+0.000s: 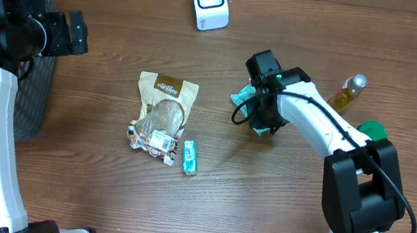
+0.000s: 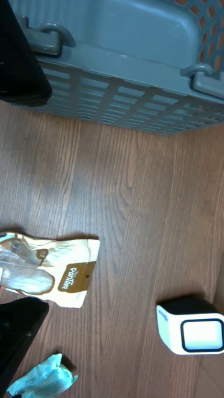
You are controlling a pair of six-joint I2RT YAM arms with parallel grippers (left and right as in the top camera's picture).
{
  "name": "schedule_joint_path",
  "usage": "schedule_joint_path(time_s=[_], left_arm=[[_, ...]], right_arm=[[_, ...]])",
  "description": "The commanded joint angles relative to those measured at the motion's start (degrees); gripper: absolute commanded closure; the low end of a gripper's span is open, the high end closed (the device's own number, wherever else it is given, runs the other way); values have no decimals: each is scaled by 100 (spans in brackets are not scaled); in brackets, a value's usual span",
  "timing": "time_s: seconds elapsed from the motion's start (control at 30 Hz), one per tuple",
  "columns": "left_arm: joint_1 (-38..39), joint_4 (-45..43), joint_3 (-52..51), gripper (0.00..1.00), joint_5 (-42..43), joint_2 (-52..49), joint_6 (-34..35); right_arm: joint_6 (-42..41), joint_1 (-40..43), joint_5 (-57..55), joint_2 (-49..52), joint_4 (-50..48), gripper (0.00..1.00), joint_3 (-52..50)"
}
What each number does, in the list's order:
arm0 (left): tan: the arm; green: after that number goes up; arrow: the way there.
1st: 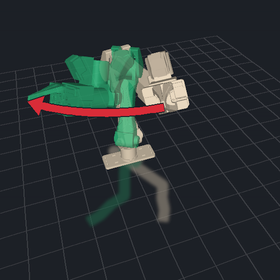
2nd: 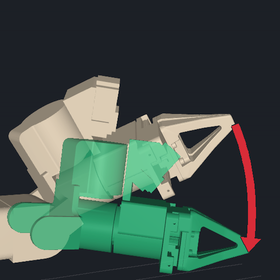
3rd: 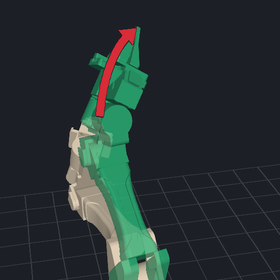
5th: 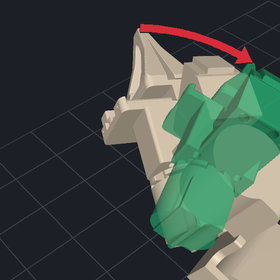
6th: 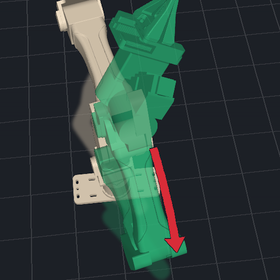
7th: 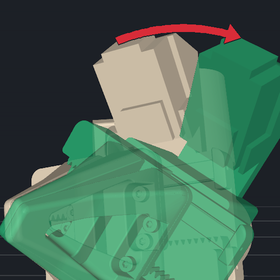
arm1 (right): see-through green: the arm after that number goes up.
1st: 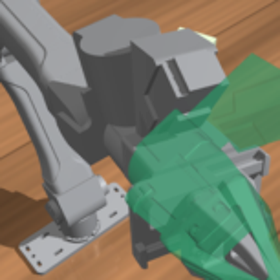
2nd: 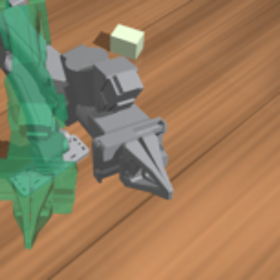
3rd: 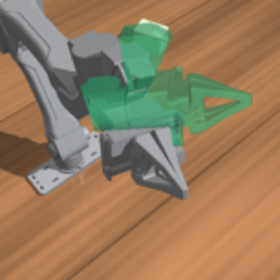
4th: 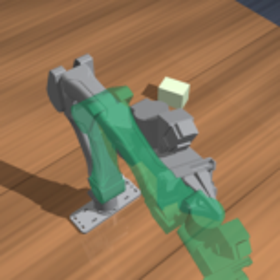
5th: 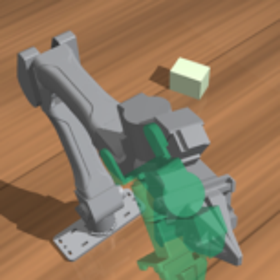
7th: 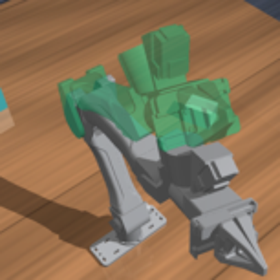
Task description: Scan the item barcode
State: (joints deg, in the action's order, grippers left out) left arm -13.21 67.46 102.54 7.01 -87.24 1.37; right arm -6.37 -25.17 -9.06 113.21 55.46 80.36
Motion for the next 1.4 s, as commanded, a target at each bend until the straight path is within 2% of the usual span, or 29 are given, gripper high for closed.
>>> schedule_joint_path(time_s=[0.0,0.47,0.6,0.63,0.73,0.83,1.0,1.1,1.27,1.37], left_arm=[[15,-15,63,1,-11,-13,35],[15,-15,63,0,-11,-13,35],[15,-15,63,1,-11,-13,35],[15,-15,63,0,-11,-13,35],[15,-13,63,0,-11,-13,35],[15,-15,63,0,-11,-13,35],[15,-15,63,1,-11,-13,35],[15,-15,63,0,-11,-13,35],[15,-15,63,1,-11,-13,35],[15,-13,63,0,-11,-13,35]], right_arm=[[72,15,-76,-101,-140,78,-160],[90,11,428,-90,-772,77,-809],[90,11,476,-90,-769,65,-870],[90,11,535,-90,-769,59,-870],[90,11,592,-90,-787,53,-870],[90,11,782,-90,-822,38,-870],[85,11,1104,-107,-811,32,-776],[42,11,1353,-188,-597,30,-446],[39,11,1519,-372,-184,18,221],[39,17,1517,-398,-184,17,422]])
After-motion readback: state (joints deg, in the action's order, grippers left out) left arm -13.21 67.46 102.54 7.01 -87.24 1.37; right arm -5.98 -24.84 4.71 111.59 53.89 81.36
